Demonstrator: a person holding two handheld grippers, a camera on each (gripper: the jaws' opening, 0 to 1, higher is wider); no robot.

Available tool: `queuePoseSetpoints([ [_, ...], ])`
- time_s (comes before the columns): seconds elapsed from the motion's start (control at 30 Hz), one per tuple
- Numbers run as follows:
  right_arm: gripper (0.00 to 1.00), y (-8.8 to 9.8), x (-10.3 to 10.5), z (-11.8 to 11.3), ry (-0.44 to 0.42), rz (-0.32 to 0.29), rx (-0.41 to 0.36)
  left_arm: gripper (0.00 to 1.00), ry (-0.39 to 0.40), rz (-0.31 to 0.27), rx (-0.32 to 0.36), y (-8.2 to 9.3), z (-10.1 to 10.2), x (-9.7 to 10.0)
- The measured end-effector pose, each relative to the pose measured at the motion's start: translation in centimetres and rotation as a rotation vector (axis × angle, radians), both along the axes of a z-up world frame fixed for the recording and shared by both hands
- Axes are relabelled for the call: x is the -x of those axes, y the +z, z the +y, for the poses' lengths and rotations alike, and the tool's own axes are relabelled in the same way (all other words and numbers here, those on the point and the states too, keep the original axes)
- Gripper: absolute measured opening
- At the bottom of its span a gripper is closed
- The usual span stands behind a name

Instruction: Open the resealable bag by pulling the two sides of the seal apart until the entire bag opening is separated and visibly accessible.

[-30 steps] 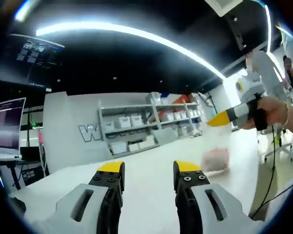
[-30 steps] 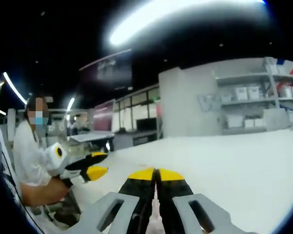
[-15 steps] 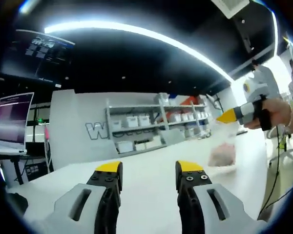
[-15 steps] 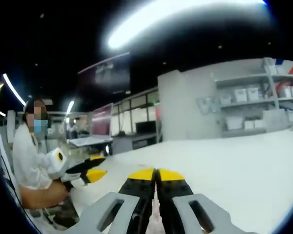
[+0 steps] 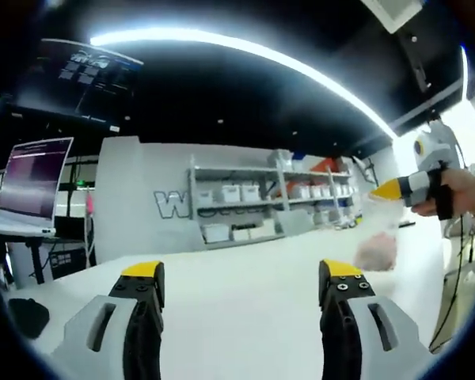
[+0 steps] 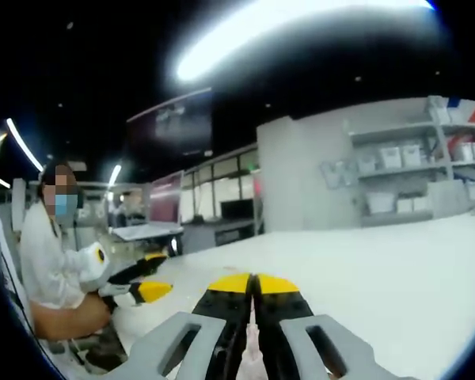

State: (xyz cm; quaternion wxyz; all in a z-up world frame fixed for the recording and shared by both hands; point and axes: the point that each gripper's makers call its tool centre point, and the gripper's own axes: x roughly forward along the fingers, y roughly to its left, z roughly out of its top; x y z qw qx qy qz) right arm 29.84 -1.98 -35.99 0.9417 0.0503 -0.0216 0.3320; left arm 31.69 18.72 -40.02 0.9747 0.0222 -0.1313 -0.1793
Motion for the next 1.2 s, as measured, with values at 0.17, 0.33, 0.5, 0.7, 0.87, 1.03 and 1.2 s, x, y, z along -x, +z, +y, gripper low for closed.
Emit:
queuePoseSetpoints([
  [0.17,0.0,-0.1,-0.2,-0.2,-0.003,0.005,-0.005,0.85,0.033,-0.009,-0.028,-0.1,0.5,-0.1],
  [0.33,0.0,-0.2,-0.5,-0.2,-0.004,0.008,-0.004,0.98,0.072,-0.02,-0.004,0.2,1.3,-0.4],
  [0.5,0.0,-0.3,-0.8,-0.2,-0.003,0.011,-0.003,0.99,0.1,0.009,0.001,-0.2,2.1,-0.8],
  [0.7,0.0,-0.3,-1.1,-0.3,-0.006,0.014,-0.006,1.0,0.116,0.019,-0.015,-0.5,2.2,-1.0],
  [0.87,0.0,0.1,-1.3,-0.4,-0.007,0.008,-0.005,1.0,0.116,0.013,-0.011,-0.4,2.2,-1.0],
  [1.03,0.0,0.2,-1.4,-0.5,-0.01,0.005,-0.003,1.0,0.116,0.011,-0.004,-0.3,2.3,-1.0],
  [1.2,0.0,0.1,-1.5,-0.5,-0.009,0.009,-0.004,1.0,0.109,0.014,-0.002,-0.3,2.0,-1.0],
])
